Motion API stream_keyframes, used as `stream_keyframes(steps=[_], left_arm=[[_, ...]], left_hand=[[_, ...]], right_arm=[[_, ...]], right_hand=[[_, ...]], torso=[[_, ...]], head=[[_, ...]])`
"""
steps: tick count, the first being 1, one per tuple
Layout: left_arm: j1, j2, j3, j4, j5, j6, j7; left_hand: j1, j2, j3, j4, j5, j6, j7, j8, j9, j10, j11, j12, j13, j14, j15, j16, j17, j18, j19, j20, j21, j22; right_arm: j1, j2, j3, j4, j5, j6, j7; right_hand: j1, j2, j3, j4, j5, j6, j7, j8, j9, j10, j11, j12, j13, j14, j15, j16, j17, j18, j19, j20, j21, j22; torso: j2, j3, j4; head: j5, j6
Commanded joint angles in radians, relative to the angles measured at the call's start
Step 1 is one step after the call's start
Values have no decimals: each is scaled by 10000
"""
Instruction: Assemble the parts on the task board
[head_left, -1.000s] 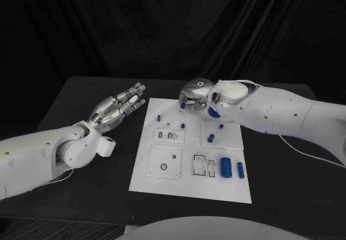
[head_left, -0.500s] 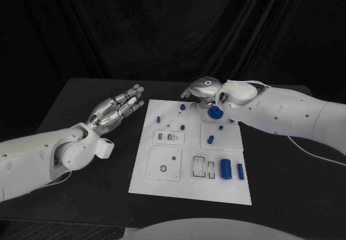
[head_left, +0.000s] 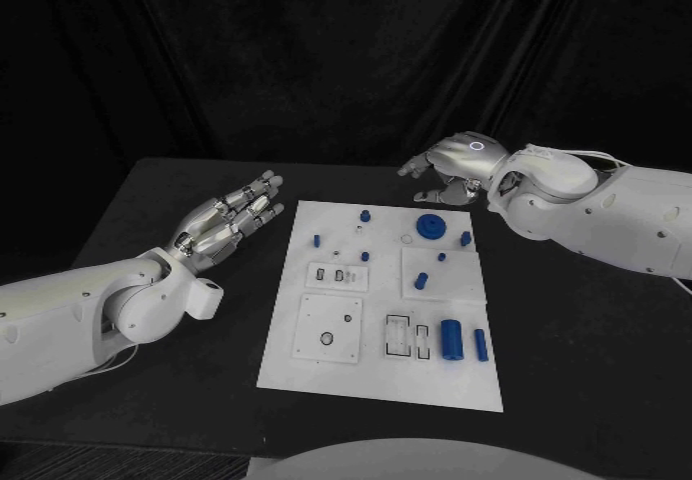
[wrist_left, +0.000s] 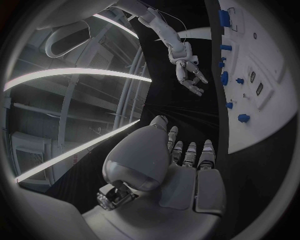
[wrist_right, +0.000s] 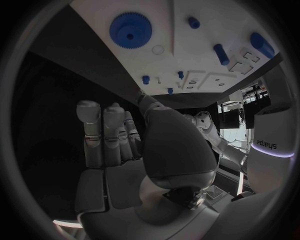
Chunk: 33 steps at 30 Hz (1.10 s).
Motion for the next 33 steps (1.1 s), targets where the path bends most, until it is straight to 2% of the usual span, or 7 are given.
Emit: stream_keyframes(steps=[1,5,6,8,10,15,33], left_arm=[[21,13,8,15,-18,106,629],[18,42,7,-4,-18,137,633],[17,53,7,-10,-18,145,635],[16,73,7,-16,-18,161,636],[16,78,7,-17,-18,169,636],[14,78,7,-30,-18,181,633],[13,97,6,-47,-18,214,614]], left_hand=[[136,3,38,-2,47,37,41,61,5,-23,73,1,13,10,45,-2,1,75,-7,82,56,13],[138,1,42,-3,51,27,43,61,4,-24,75,1,13,11,48,-2,2,75,-8,85,55,12],[138,1,42,-3,51,27,43,61,4,-24,75,1,13,11,48,-2,2,75,-8,85,55,12],[141,3,48,-4,55,18,45,61,3,-29,78,-1,11,9,51,-2,1,74,-9,87,54,11],[141,3,48,-4,55,18,45,61,3,-29,78,-1,11,9,51,-2,1,74,-9,87,54,11],[141,3,48,-4,55,18,45,61,3,-29,78,-1,11,9,51,-2,1,74,-9,87,54,11],[152,6,67,-9,65,14,53,63,3,-32,89,-1,11,11,62,-2,2,71,-5,96,57,12]], right_arm=[[-78,-249,3,192,200,635,-649],[-197,-425,2,158,214,694,-693],[-230,-447,2,127,216,775,-720],[-296,-471,2,61,225,996,-799],[-338,-465,2,13,238,1146,-861],[-452,-403,2,-106,257,1490,-1059],[-689,-89,2,-530,267,2014,-1215]], right_hand=[[-75,27,-62,73,-68,91,156,-19,-13,996,-214,549,214,-472,-55,-890,-1022,315,-521,17,-790,-700],[-102,-73,-347,42,-47,726,127,63,59,2253,-852,3212,2057,-500,-501,-1463,-1405,403,-819,-392,-1688,-1335],[-148,29,-455,67,33,840,5,42,68,1348,-929,5570,4270,-54,-493,-508,-137,375,-448,-548,-1413,-949],[-622,49,-738,335,-6,1222,-48,162,188,3859,-996,12157,11750,1441,-633,3439,4980,-179,957,-598,809,1295],[-1152,250,-919,700,-1,1421,133,201,315,5237,-968,14054,14484,1985,-677,4973,7181,-436,1635,-574,2157,2698],[-1528,202,-1105,879,186,1356,119,85,449,5491,-984,14264,14849,2255,-664,5542,8077,-733,2429,-578,3604,4186],[-1482,207,-1083,788,168,881,212,-120,379,5491,-915,14264,14849,2255,-618,5542,8077,-631,2117,-543,3285,3960]], torso=[[-1,-9,-21],[-12,-9,-13],[-14,-14,-33],[-4,-15,-41],[10,1,-54],[-12,3,-44],[-7,-17,14]], head=[[-26,26],[-76,60],[-73,66],[-69,78],[-38,86],[-45,44],[-74,8]])
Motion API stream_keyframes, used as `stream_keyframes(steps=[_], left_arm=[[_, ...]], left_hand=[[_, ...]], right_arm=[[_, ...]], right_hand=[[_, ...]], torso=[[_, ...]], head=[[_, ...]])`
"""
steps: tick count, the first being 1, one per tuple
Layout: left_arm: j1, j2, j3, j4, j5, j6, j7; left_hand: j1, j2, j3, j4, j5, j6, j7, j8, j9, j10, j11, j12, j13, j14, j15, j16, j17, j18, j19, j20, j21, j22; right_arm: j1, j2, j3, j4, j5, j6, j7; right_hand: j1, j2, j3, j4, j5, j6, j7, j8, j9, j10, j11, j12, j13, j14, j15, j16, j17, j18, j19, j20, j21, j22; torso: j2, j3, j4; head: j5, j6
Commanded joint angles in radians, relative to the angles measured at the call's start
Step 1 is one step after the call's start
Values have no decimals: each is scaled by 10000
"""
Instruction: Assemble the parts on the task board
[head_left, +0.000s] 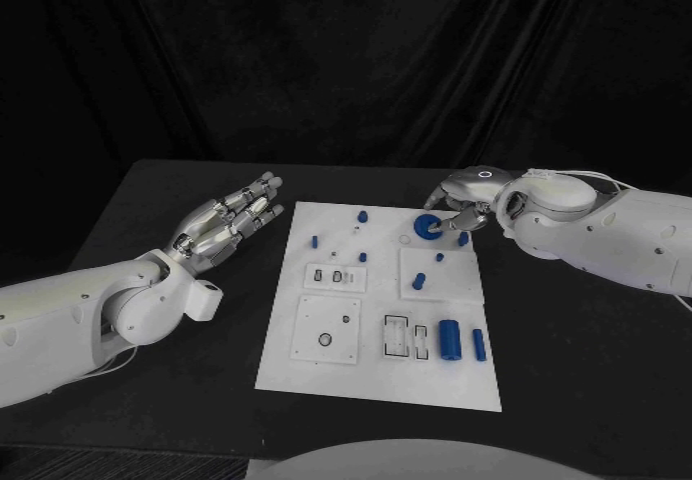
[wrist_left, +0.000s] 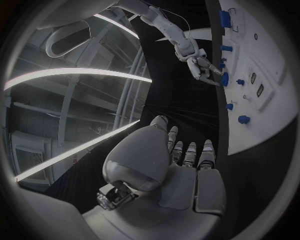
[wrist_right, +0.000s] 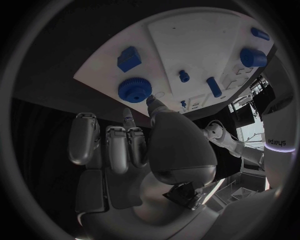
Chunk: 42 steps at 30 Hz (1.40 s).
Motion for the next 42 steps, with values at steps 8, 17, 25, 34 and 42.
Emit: stream_keyframes(steps=[8,17,25,34,42], left_arm=[[12,57,7,-17,-17,187,601],[11,62,7,-36,-17,230,563],[9,82,7,-61,-17,295,506],[7,69,7,-78,-17,355,442],[6,32,7,-50,-17,340,401]], left_hand=[[78,11,68,-9,65,14,53,63,4,4,54,-2,11,11,63,-2,-1,72,-5,97,57,14],[86,13,83,-13,72,1,60,64,3,1,62,-2,10,14,73,0,0,70,0,105,60,16],[92,16,95,-16,75,-9,66,63,2,-1,69,-3,9,14,81,0,0,69,2,112,61,16],[104,20,121,-23,76,-15,90,67,1,-5,94,-4,9,13,97,-1,0,66,1,125,59,14],[118,19,150,-34,80,0,110,76,4,5,115,0,12,28,122,6,6,62,10,141,66,17]], right_arm=[[-149,181,5,-266,1,305,-235],[-263,243,5,-396,1,313,-149],[-293,226,5,-327,1,536,-145],[-306,186,6,-221,1,240,77],[-72,210,8,257,413,-177,261]], right_hand=[[198,42,106,-232,211,286,22,160,135,1090,71,24,2613,1092,22,24,2628,-116,-100,61,-132,323],[683,-47,261,-753,892,913,29,593,578,1090,85,24,2613,1092,39,24,2628,-85,-194,83,-272,308],[1008,-148,447,-1162,2060,828,64,868,1113,1090,106,24,2613,1092,51,24,2628,-70,-244,84,-374,319],[1083,-265,1077,-1584,4322,676,73,1660,2363,1090,89,24,2613,1092,53,24,2628,-76,-208,70,-406,449],[828,-303,1363,-1505,4943,762,44,2006,2835,1090,131,24,2613,1092,59,24,2628,-111,-84,91,-293,598]], torso=[[-16,-5,-2],[-16,-7,0],[-14,-6,-3],[-19,-9,-8],[-18,-11,-14]], head=[[-5,-25],[38,-38],[34,-67],[43,-49],[91,-49]])
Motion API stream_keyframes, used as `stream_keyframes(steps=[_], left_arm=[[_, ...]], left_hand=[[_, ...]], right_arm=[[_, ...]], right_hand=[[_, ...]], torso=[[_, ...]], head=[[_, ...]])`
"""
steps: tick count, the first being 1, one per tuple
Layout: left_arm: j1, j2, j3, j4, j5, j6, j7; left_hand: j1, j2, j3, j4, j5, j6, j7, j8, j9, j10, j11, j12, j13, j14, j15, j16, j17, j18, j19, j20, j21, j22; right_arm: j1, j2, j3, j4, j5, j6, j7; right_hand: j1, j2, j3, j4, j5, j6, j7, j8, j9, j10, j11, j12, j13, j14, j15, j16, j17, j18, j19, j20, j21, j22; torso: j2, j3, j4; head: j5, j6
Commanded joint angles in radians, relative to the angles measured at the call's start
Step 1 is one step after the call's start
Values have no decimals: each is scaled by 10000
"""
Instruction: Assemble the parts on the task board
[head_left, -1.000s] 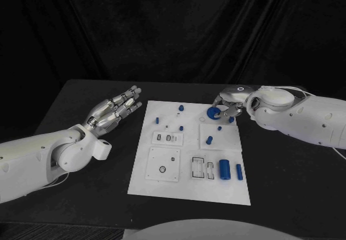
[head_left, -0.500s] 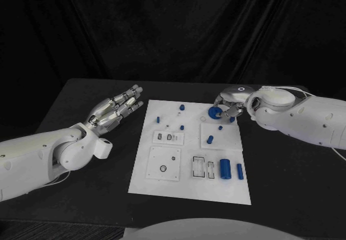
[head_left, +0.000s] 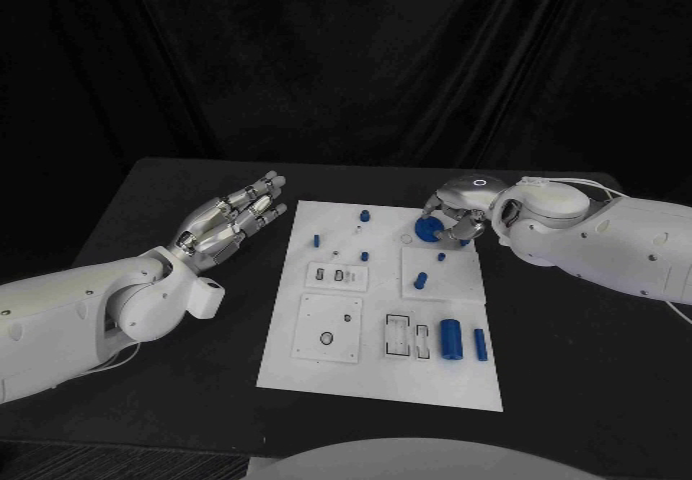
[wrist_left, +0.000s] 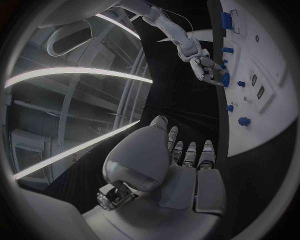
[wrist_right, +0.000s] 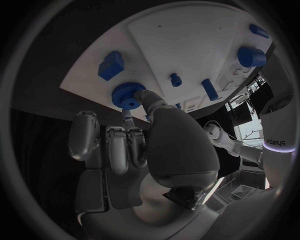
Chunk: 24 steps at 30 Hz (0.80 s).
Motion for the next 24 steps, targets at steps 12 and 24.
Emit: stream_keyframes(steps=[12,24], left_arm=[[6,32,7,37,-15,124,335],[6,145,7,-21,-15,182,304]], left_hand=[[129,3,94,-15,46,67,83,57,11,22,57,4,17,15,121,18,14,57,26,91,76,21],[135,-2,119,-18,54,59,88,62,10,22,62,4,16,29,153,24,18,50,33,109,81,23]], right_arm=[[494,798,11,416,1028,-95,328],[385,1916,11,-397,1117,56,591]], right_hand=[[-389,31,171,108,-10,194,-44,1154,2109,1057,162,25,2620,1065,76,26,2631,-135,159,20,99,674],[-394,22,279,95,-128,63,16,1044,2103,1057,223,25,2620,1065,123,26,2631,-139,171,54,101,697]], torso=[[8,-11,24],[21,-4,34]], head=[[54,-71],[6,-98]])
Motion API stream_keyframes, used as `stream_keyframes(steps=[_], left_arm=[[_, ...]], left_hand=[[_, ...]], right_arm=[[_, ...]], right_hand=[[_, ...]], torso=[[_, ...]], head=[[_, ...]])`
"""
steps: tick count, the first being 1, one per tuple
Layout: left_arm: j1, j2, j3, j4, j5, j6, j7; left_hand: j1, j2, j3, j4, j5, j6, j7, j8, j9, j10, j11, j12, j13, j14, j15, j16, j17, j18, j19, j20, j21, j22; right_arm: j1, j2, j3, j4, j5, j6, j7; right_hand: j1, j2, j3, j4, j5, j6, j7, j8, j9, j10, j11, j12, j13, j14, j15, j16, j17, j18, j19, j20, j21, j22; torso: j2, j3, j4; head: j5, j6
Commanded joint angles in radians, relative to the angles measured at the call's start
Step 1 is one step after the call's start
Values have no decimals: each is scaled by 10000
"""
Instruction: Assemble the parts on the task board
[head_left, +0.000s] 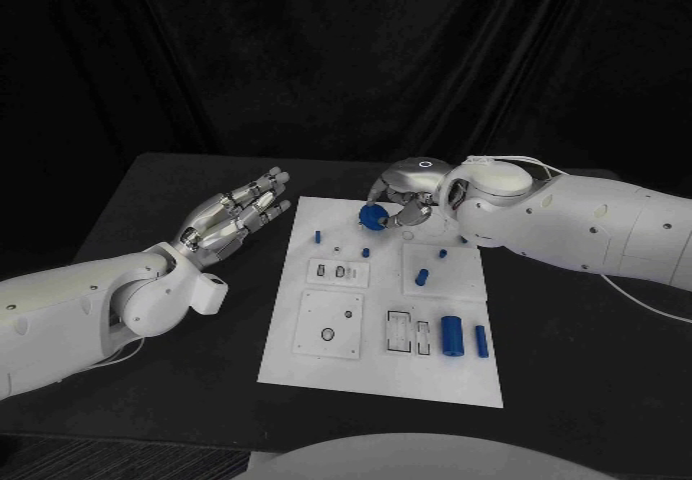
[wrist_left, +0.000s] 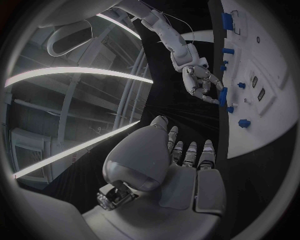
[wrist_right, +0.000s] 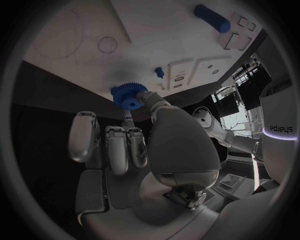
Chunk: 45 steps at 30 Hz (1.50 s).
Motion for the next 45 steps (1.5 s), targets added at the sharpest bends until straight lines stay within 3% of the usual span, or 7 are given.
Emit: stream_keyframes(steps=[1,17,23,28,33,36,45], left_arm=[[7,33,7,4,-15,157,299],[8,88,7,-2,-15,191,259],[8,105,7,-12,-15,207,250],[8,119,7,-25,-15,227,240],[8,136,7,-42,-15,242,236],[8,143,7,-54,-15,252,234],[7,151,7,-71,-15,270,227]], left_hand=[[134,-1,63,-17,54,26,56,63,10,21,62,4,9,-6,44,24,8,50,-3,73,42,17],[139,-1,80,-20,60,25,60,66,10,24,67,5,9,4,61,28,11,45,2,84,45,18],[139,-1,80,-20,60,25,60,66,10,24,67,5,9,4,61,28,11,45,2,84,45,18],[142,-1,89,-21,63,20,63,67,10,23,70,4,9,3,68,28,11,43,4,89,46,19],[142,-1,92,-22,64,18,64,67,9,22,71,4,9,2,70,28,11,42,4,91,47,19],[142,-1,92,-22,64,18,64,67,9,22,71,4,9,2,70,28,11,42,4,91,47,19],[145,1,103,-24,66,10,68,67,8,23,76,4,9,4,78,28,11,40,4,96,46,18]], right_arm=[[-90,204,5,-192,134,56,204],[-316,936,6,-837,-77,209,7],[-340,1019,6,-906,-203,240,-116],[-347,1064,6,-958,-301,300,-263],[-353,1077,6,-970,-333,445,-330],[-355,1077,6,-968,-341,518,-337],[-366,1054,6,-963,-347,626,-330]], right_hand=[[-13,32,92,-6,-21,-21,-24,1015,2094,1060,89,25,2622,1043,104,26,2633,-137,59,24,12,696],[-111,-26,230,9,-420,-131,59,720,1997,1060,163,25,2622,1043,180,26,2633,-126,41,107,-35,708],[-117,-64,336,-21,-573,-343,119,429,1859,1060,173,25,2622,1043,193,26,2633,-101,-16,126,-132,671],[-76,-110,477,-103,-690,-657,106,76,1676,1060,68,25,2622,1043,115,26,2633,-66,-95,79,-270,619],[-89,-159,615,-171,-801,-1109,101,-366,1384,1060,37,25,2622,1043,92,26,2633,-40,-174,43,-420,574],[-59,-155,712,-255,-931,-1633,35,-844,1059,1060,-6,25,2622,980,63,-108,2486,25,-364,27,-732,427],[-70,-151,716,-270,-1037,-1667,39,-908,984,1060,-8,25,2622,952,58,-168,2422,44,-420,20,-829,383]], torso=[[12,2,2],[-6,10,-23],[-9,3,-21],[-9,3,-35],[-14,2,-31],[-15,2,-28],[-16,5,-33]], head=[[-12,9],[-23,-49],[-29,-56],[-14,-74],[-20,-78],[-16,-78],[-16,-74]])
